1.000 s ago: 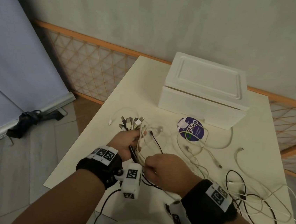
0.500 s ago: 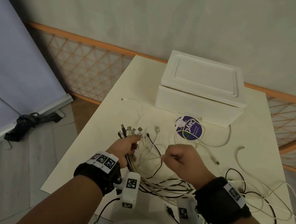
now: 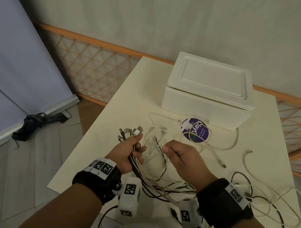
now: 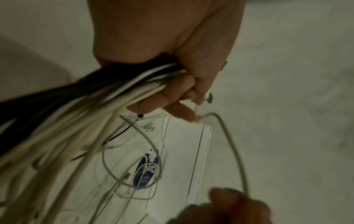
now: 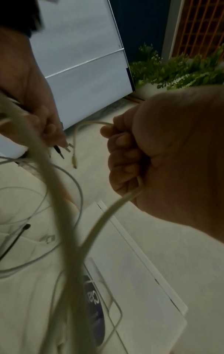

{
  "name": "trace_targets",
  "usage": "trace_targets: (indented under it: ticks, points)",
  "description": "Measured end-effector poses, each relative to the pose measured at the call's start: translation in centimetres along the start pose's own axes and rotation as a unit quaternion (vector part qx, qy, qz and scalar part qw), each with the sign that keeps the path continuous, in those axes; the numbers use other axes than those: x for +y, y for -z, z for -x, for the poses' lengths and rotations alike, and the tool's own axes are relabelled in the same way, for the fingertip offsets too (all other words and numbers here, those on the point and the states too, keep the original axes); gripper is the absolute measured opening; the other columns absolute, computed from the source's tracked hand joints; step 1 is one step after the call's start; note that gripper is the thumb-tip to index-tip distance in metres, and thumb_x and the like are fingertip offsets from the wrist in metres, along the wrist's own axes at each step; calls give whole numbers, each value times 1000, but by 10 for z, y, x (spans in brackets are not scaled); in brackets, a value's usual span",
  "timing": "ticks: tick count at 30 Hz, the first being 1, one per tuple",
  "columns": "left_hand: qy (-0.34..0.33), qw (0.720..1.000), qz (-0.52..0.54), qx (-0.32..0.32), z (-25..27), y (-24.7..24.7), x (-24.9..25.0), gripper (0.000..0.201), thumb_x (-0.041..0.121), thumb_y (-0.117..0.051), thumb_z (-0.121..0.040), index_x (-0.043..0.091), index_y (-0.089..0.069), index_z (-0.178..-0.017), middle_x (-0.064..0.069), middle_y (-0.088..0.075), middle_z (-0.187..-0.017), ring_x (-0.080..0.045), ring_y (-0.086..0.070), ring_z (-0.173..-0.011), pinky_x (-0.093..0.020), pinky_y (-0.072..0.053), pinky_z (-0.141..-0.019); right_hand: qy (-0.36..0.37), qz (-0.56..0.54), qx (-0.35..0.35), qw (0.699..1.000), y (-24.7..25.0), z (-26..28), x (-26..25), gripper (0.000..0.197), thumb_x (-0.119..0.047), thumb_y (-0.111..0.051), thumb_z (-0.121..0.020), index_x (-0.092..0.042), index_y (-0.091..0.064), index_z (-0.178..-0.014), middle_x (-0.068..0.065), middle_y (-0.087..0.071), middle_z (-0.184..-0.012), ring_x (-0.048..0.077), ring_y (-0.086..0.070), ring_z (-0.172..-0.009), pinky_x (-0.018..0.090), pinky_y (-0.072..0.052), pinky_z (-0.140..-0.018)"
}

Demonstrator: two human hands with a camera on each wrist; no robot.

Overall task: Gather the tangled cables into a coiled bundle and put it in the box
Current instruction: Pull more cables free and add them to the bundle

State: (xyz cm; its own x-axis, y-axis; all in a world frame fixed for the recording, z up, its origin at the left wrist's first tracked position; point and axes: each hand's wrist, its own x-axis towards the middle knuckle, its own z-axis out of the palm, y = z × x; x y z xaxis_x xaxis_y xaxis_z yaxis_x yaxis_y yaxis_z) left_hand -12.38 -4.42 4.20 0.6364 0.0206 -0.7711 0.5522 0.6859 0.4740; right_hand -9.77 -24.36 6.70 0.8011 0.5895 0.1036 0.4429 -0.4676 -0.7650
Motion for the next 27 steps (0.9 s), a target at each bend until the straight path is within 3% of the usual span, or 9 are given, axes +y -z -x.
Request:
trace_targets:
  ticks: [3, 5, 8, 10, 12, 15, 21, 24, 27]
  points:
    - [-1, 999, 39, -20, 4, 1, -3, 47, 40, -67, -80, 14, -39, -51, -12, -70, -78, -11, -44, -48, -21, -39, -46, -17, 31, -107, 994, -9, 1, -3, 26, -42, -47, -96, -23, -59, -84, -4, -54, -63, 8, -50, -61, 25, -43, -62]
    - [-1, 998, 52, -34, 8, 1, -3, 41, 38, -65, -82, 14, -45, -56, -12, -71, -84, -12, -49, -53, -23, -42, -48, -15, 77, -136, 988, -12, 3, -1, 26, -41, -47, -96, -20, -59, -87, -5, -56, -68, 8, -52, -65, 29, -46, -67]
    - [-6, 1000, 15, -24, 15, 2, -8, 17, 24, -58, -93, 11, -59, -82, -4, -71, -74, -15, -59, -65, -34, -48, -65, -4, 139, -150, 979, -15, 9, 1, 31, -46, -44, -96, -19, -60, -90, 0, -62, -77, 15, -57, -74, 34, -49, -72]
    - [1, 1000, -5, -17, 17, 4, -14, 19, 19, -53, -97, 10, -59, -81, -2, -67, -65, -17, -63, -73, -40, -47, -75, 6, 170, -159, 973, -19, 12, -3, 33, -47, -43, -96, -20, -63, -95, 0, -65, -82, 14, -58, -79, 33, -48, -74]
    - [4, 1000, 1, -28, 17, 6, -17, 32, 17, -50, -98, 10, -52, -68, -1, -54, -52, -15, -58, -57, -36, -48, -71, 17, 189, -161, 969, -24, 13, -10, 33, -47, -45, -95, -21, -65, -98, -1, -66, -86, 14, -58, -82, 31, -47, -75]
    - [-17, 999, 22, -28, 17, 11, -16, 34, 15, -56, -95, 13, -43, -63, 4, -32, -43, -9, -36, -36, -26, -47, -51, 0, 190, -157, 969, -19, 16, -13, 24, -42, -52, -93, -24, -64, -104, -2, -68, -93, 15, -60, -88, 28, -45, -75]
    - [-60, 998, 23, 0, 22, 32, -5, 37, 17, -56, -94, 17, -38, -62, 6, -26, -38, -8, -25, -29, -18, -31, -36, -92, 245, -110, 959, 15, 30, 0, 14, -33, -54, -91, -31, -63, -101, -6, -68, -93, 15, -61, -89, 27, -45, -73]
    - [-74, 995, 53, 25, 23, 56, 6, 39, 20, -54, -95, 19, -34, -61, 8, -25, -37, -7, -22, -28, -15, -26, -36, -150, 244, -11, 958, 46, 44, 20, 11, -23, -62, -86, -25, -68, -96, -1, -70, -94, 22, -64, -90, 31, -47, -76]
    - [-83, 993, 71, 40, 26, 70, 12, 43, 21, -53, -95, 20, -29, -59, 8, -22, -37, -8, -20, -28, -13, -24, -36, -146, 212, 106, 960, 66, 55, 31, 5, -18, -68, -83, -17, -71, -86, 4, -71, -87, 26, -65, -85, 38, -51, -77]
